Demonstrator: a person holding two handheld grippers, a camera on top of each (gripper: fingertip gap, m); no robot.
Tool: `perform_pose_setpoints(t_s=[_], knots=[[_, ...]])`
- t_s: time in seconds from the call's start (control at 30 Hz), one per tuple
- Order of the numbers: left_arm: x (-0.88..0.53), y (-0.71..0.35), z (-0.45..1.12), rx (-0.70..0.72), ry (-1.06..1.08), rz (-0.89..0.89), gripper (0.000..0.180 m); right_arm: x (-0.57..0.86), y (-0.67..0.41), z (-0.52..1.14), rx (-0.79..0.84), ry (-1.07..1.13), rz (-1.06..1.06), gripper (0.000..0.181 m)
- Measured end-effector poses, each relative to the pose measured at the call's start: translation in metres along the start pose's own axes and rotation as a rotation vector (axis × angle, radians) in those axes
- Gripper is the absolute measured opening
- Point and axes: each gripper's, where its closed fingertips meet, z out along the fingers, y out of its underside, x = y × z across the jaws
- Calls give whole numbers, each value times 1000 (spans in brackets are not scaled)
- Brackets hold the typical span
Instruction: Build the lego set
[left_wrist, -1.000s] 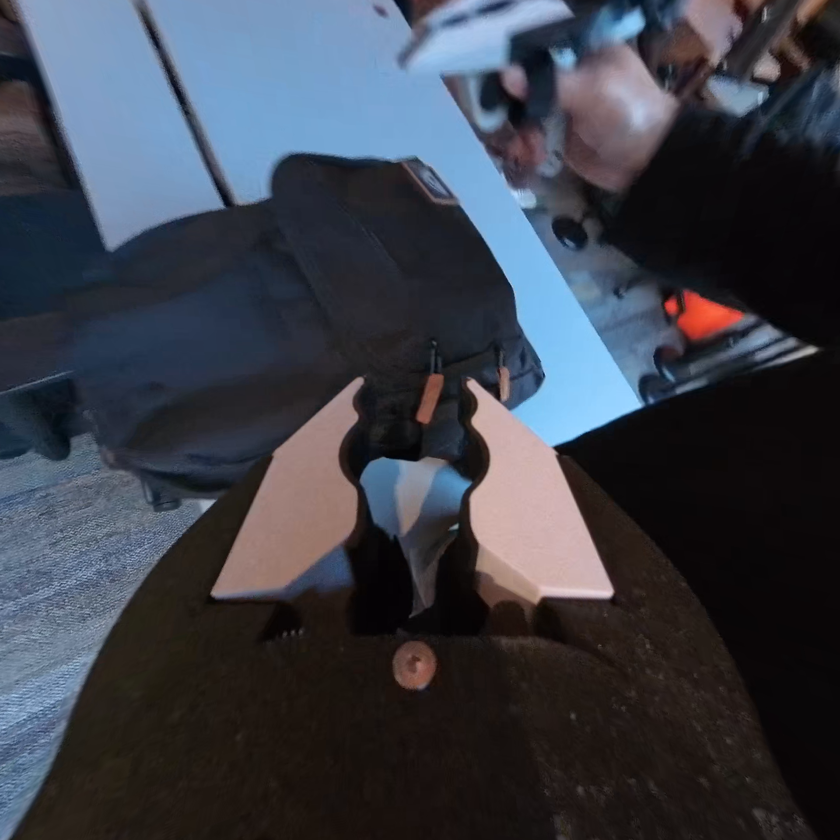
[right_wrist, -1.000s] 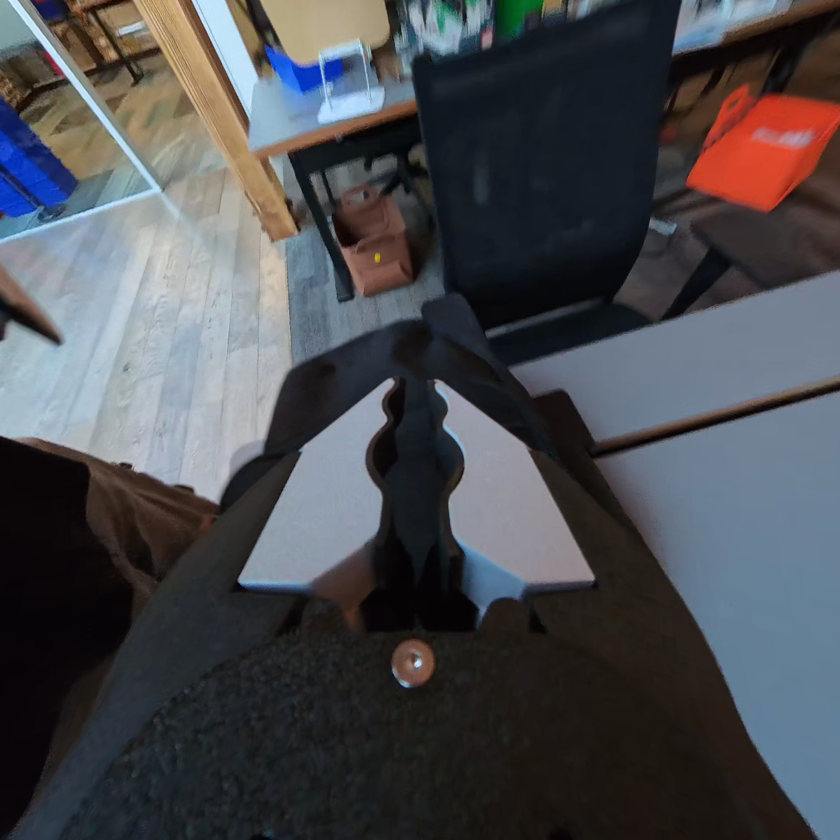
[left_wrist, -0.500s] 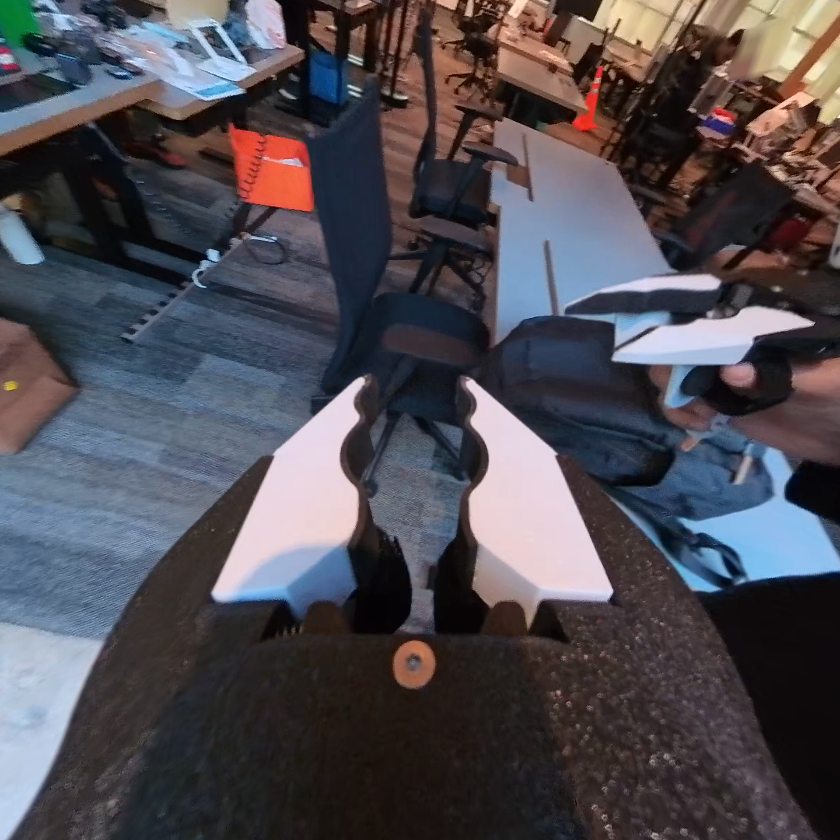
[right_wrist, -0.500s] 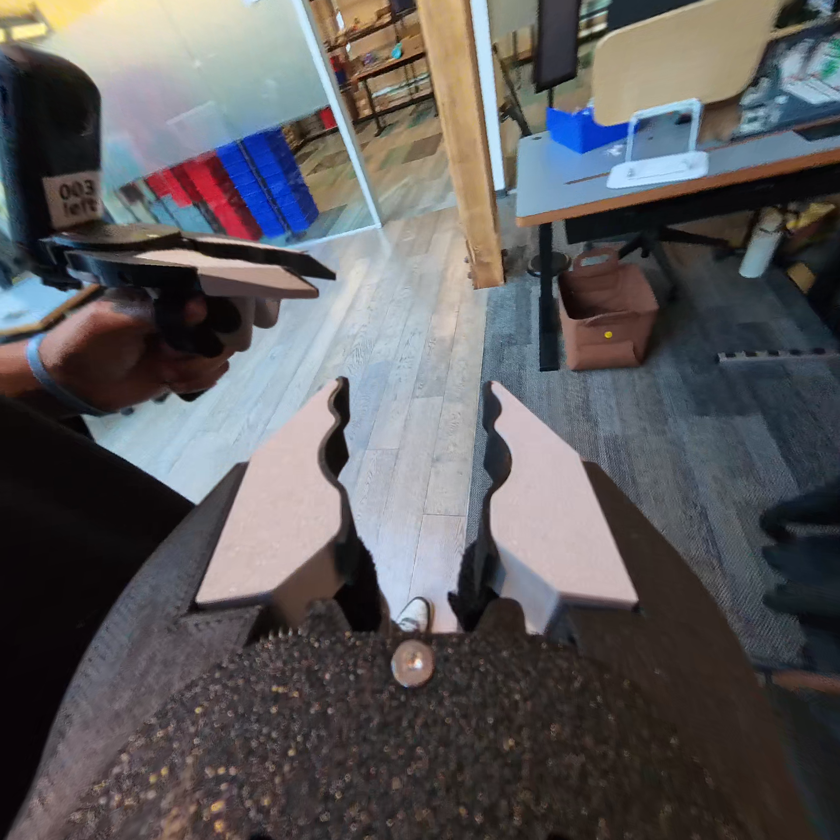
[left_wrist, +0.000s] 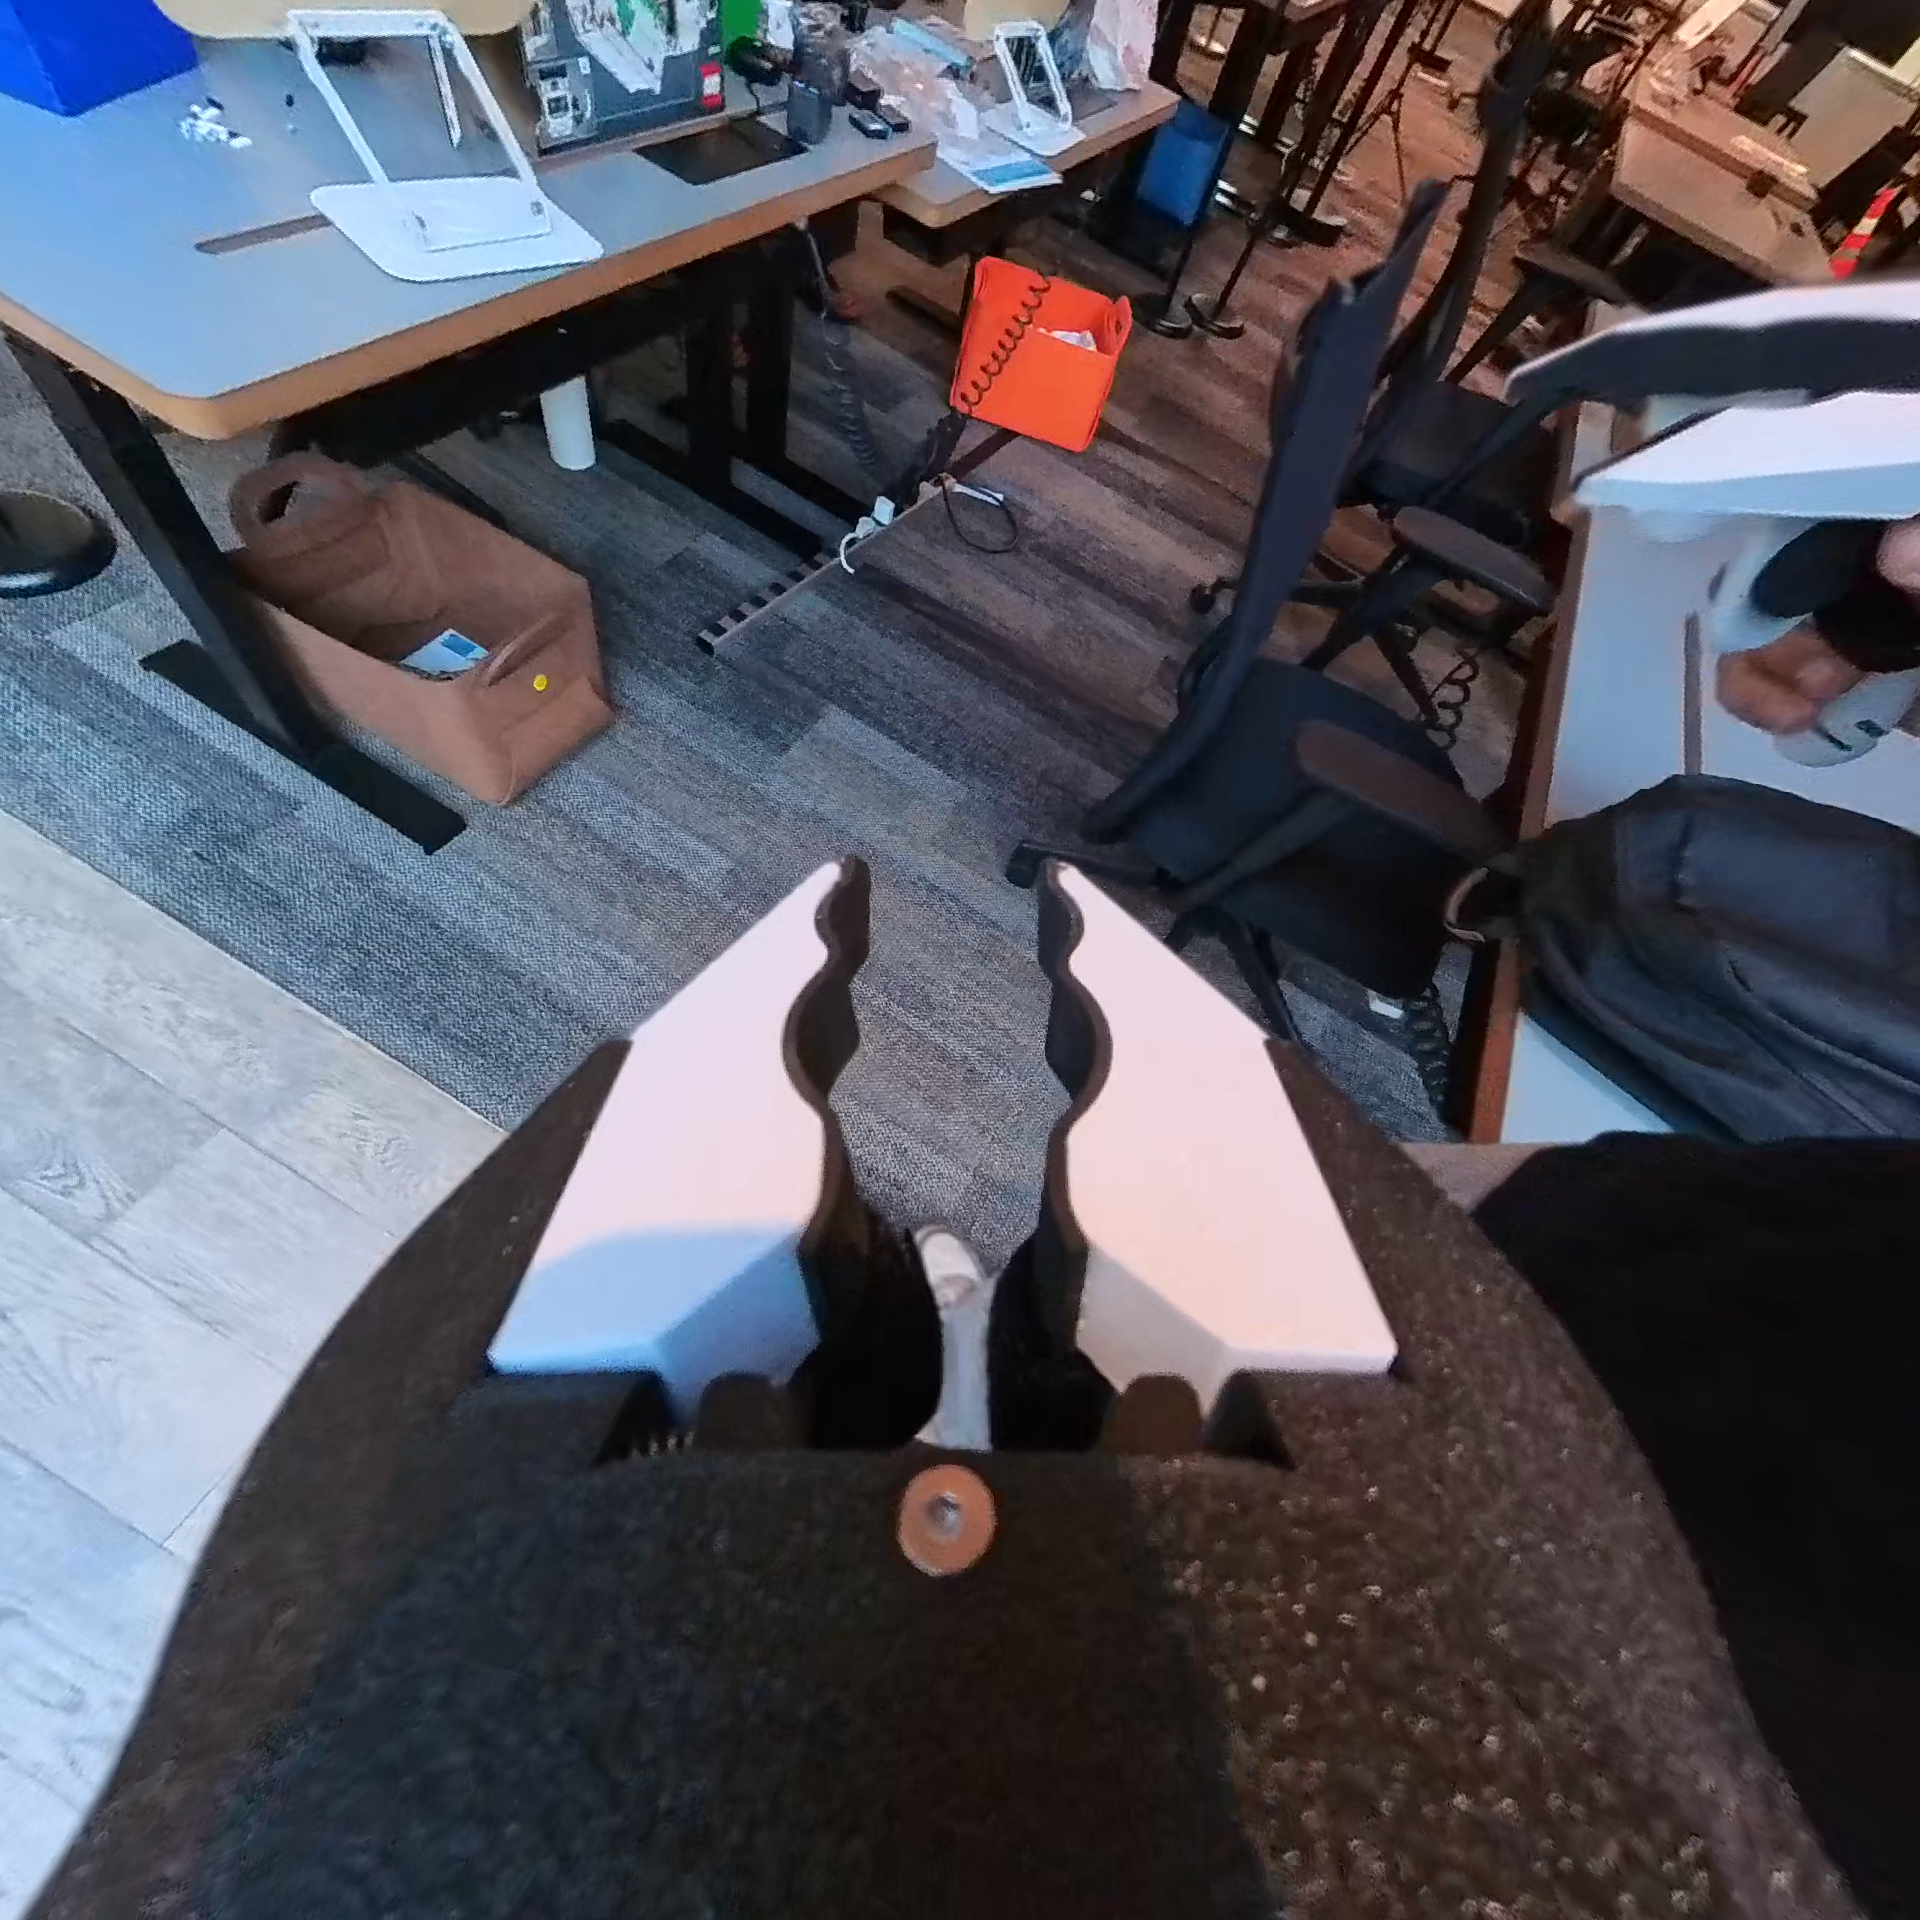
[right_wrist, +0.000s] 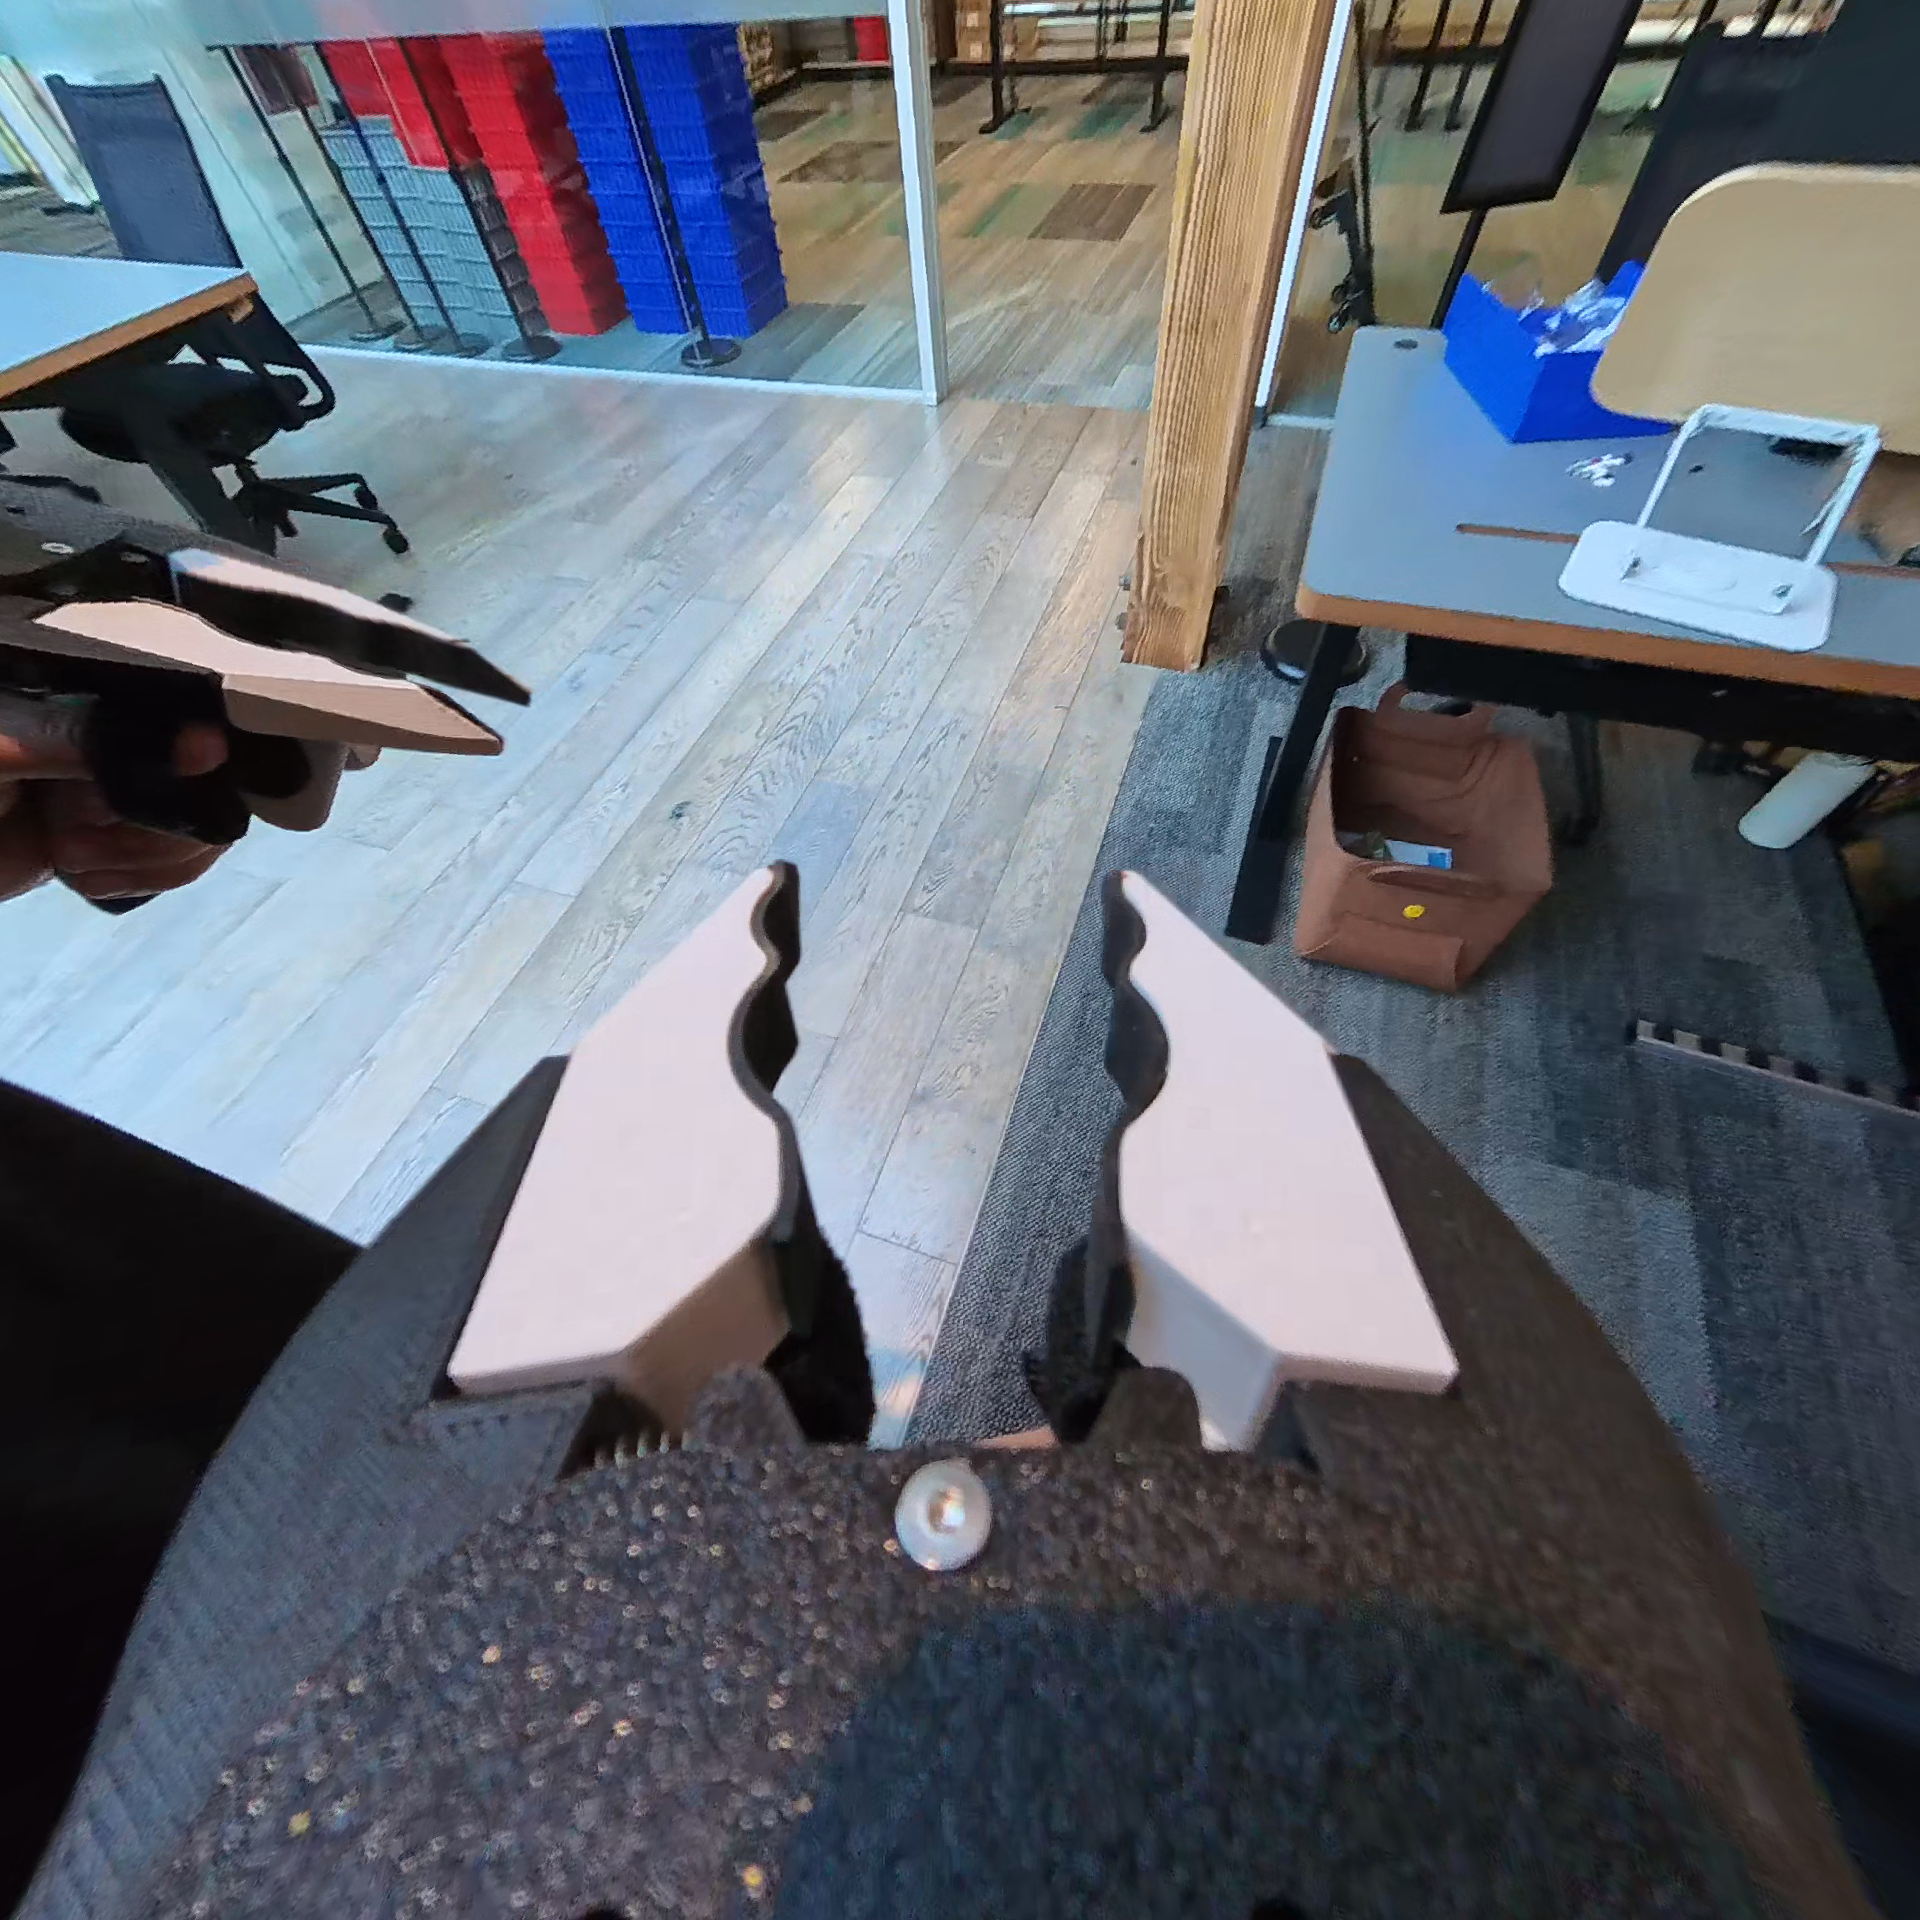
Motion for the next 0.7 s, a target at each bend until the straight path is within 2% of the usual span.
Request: perform_pose_setpoints(t_s=[0.13,0.3,0.47,0.57,0.63,0.7], knots=[[-23,-20,35,-4,18,-22,29,35,9,37,-71,-10,34,55],[-31,-55,118,-63,109,79,28,115,17,69,-93,64,80,50],[-19,-109,238,-164,259,214,27,222,23,71,-57,210,275,46],[5,-165,308,-167,391,273,27,288,13,54,14,303,408,44],[21,-196,354,-173,460,335,27,332,13,39,50,405,436,41],[36,-218,396,-193,523,390,27,370,18,24,20,498,449,42]])
